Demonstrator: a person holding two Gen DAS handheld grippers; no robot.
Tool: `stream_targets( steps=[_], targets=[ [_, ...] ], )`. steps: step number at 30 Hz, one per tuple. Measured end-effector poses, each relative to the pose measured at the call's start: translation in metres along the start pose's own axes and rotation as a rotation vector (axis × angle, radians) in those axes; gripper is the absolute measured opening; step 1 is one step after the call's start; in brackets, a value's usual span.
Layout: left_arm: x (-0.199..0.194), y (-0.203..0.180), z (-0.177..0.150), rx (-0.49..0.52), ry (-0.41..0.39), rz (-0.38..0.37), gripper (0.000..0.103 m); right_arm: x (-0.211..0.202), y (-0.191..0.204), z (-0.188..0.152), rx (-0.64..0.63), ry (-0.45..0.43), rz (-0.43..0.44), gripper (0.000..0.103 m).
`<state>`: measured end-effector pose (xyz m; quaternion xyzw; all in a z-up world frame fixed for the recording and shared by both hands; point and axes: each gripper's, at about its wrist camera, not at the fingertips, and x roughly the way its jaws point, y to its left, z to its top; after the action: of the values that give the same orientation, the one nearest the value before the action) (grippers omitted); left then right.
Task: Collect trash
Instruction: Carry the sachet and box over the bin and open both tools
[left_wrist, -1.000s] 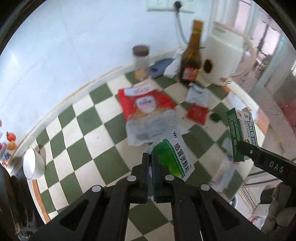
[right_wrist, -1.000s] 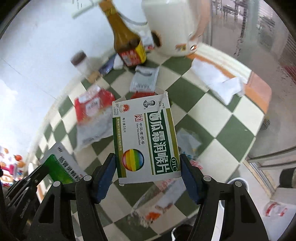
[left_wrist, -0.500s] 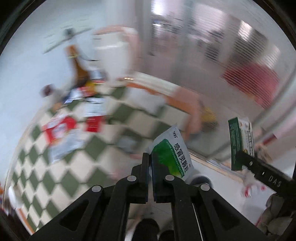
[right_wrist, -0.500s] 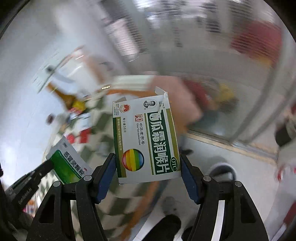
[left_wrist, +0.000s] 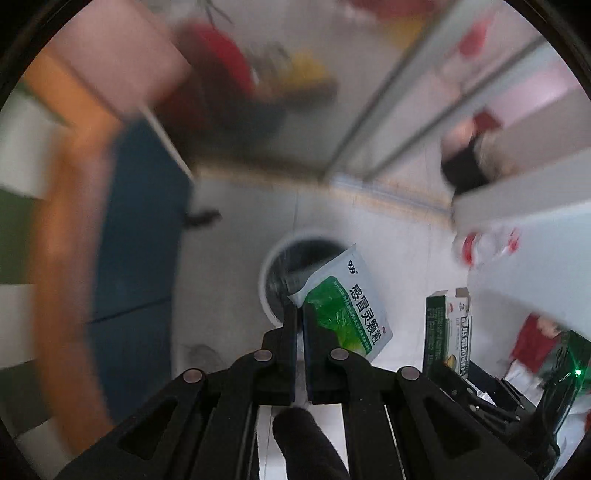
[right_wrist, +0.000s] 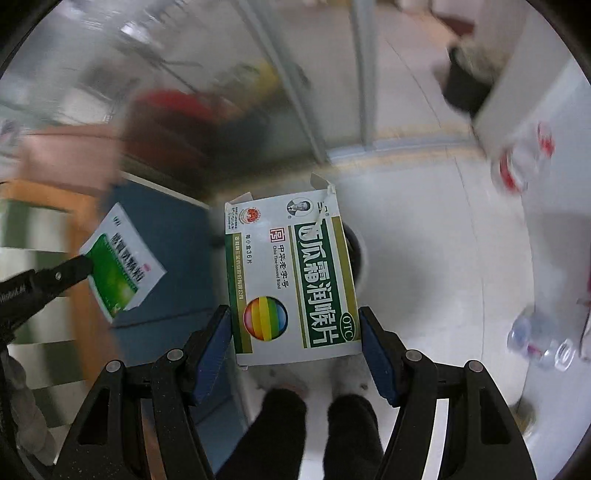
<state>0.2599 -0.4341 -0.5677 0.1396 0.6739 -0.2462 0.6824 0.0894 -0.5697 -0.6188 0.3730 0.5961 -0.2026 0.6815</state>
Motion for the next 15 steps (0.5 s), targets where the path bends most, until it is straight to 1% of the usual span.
stream_targets(
  steps=[2, 4, 5, 6, 8, 10, 13, 14, 15],
  targets=[
    [0.072, -0.009, 0.005, 0.036, 0.064, 0.025, 0.001, 0.053, -0.015, 0.003, 0.011, 0.032, -0.003, 0.07],
    [0.13, -0.015, 0.009, 0.054, 0.112, 0.049, 0.001, 0.113, -0.033, 0.009, 0.017, 0.061, 0.004, 0.07],
    [0.161, -0.016, 0.011, 0.063, 0.135, 0.055, 0.001, 0.132, -0.037, 0.011, 0.016, 0.074, 0.005, 0.07],
    [0.185, -0.016, 0.013, 0.068, 0.153, 0.066, 0.001, 0.161, -0.043, 0.015, 0.017, 0.087, 0.007, 0.07],
    [0.223, -0.014, 0.017, 0.073, 0.184, 0.073, 0.002, 0.2, -0.047, 0.022, 0.02, 0.104, -0.001, 0.07],
    [0.254, -0.012, 0.022, 0.081, 0.204, 0.085, 0.002, 0.228, -0.053, 0.026, 0.026, 0.119, 0.0, 0.07],
    [0.275, -0.011, 0.021, 0.096, 0.215, 0.102, 0.005, 0.256, -0.056, 0.03, 0.024, 0.127, -0.008, 0.07],
    [0.277, -0.008, 0.021, 0.099, 0.217, 0.1, 0.008, 0.263, -0.056, 0.031, 0.023, 0.131, -0.007, 0.07],
    [0.277, -0.006, 0.021, 0.101, 0.22, 0.099, 0.009, 0.264, -0.056, 0.033, 0.019, 0.136, -0.007, 0.07]
  ],
)
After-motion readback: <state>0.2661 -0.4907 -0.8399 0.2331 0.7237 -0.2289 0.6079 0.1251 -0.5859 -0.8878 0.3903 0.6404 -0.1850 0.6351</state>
